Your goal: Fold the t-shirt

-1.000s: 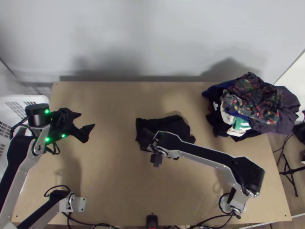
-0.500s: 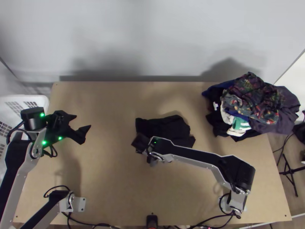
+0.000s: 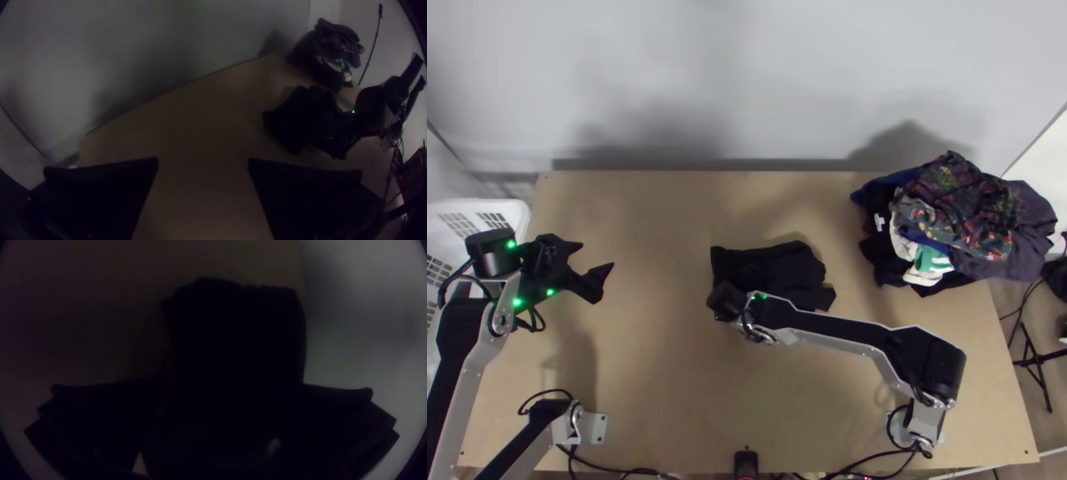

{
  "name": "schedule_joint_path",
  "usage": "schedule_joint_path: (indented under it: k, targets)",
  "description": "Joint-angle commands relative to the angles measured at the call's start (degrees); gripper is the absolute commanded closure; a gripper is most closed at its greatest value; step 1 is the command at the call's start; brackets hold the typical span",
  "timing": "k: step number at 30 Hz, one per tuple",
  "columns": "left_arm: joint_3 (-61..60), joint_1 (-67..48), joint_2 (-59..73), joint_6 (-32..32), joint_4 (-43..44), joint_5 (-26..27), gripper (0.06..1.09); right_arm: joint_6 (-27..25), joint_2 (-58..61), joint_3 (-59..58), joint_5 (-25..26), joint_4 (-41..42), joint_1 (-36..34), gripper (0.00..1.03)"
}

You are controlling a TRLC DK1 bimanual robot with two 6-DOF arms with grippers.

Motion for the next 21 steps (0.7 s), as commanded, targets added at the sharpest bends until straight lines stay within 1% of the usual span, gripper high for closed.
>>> schedule_joint_path:
  k: [1, 6, 9, 21]
  targets:
    - [0.8, 1.0, -0.2, -0.1, 0.7, 0.0, 0.11, -5.0, -0.9, -1.8, 1.9, 7.0, -1.8, 0.07]
    - [0.3, 1.0, -0.4, -0.6, 0.7, 0.1, 0.11, -6.6, -1.1, -2.3, 3.0, 9.3, -2.4, 0.06]
    - [-0.4, 0.9, -0.3, -0.9, 0.9, 0.1, 0.11, -6.6, -0.2, -3.8, 3.0, 10.8, -2.6, 0.06]
    - [-3.2, 1.2, -2.3, -0.6, 0.9, 0.1, 0.11, -6.0, 2.6, -2.9, 2.9, 11.4, -2.7, 0.06]
